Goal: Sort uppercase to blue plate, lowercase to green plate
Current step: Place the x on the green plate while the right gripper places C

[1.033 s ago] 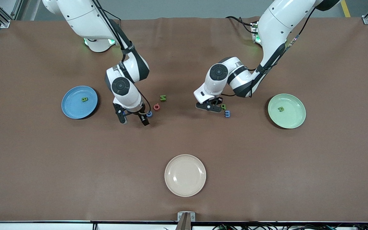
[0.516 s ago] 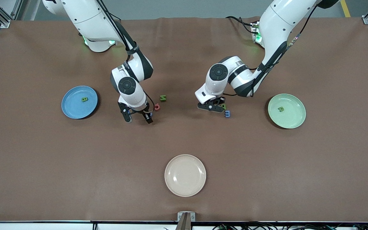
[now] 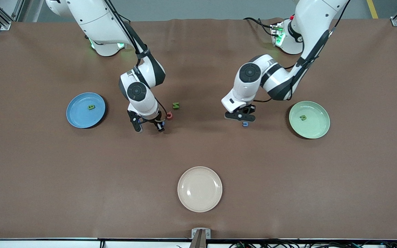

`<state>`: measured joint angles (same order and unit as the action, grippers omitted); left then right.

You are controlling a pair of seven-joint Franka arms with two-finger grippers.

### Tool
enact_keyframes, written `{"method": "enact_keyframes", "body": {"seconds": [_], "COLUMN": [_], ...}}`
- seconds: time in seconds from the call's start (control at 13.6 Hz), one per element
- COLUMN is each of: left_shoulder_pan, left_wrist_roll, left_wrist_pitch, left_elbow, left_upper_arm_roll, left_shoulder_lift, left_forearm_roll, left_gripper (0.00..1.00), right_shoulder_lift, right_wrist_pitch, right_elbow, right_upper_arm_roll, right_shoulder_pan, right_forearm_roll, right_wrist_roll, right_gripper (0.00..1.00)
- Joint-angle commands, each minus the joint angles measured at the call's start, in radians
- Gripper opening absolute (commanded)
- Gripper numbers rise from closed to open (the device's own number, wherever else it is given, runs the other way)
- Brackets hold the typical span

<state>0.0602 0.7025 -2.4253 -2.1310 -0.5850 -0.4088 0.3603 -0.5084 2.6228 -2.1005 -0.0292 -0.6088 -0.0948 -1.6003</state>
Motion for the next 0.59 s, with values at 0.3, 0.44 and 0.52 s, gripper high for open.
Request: {"method": "enact_keyframes", "body": {"seconds": [0.3, 0.44, 0.52], "left_shoulder_pan": [-0.388, -0.460, -0.500], "left_wrist_roll": [-0.219, -0.311, -0.351], "left_wrist_pitch": [0.003, 0.003, 0.002], "left_elbow": [-0.159, -0.193, -0.208], "left_upper_arm_roll": [-0.176, -0.176, -0.177], "left_shoulder_lift": [0.090, 0.119, 0.131], "left_forearm_roll": [0.019, 0.019, 0.019], "left_gripper": [0.13, 0.13, 0.13], "right_shoulder_lift": [-0.012, 0.002, 0.011], "right_wrist_pitch": [0.023, 0.005, -0.030], "right_elbow": [-0.003, -0.004, -0.003], "right_upper_arm_roll": [-0.004, -0.005, -0.006], "right_shoulder_pan": [-0.011, 0.004, 0.020], "right_forearm_roll": [-0.016, -0.016, -0.014], "right_wrist_roll": [-0.012, 0.006, 0.035], "right_gripper": [0.00, 0.00, 0.00]}}
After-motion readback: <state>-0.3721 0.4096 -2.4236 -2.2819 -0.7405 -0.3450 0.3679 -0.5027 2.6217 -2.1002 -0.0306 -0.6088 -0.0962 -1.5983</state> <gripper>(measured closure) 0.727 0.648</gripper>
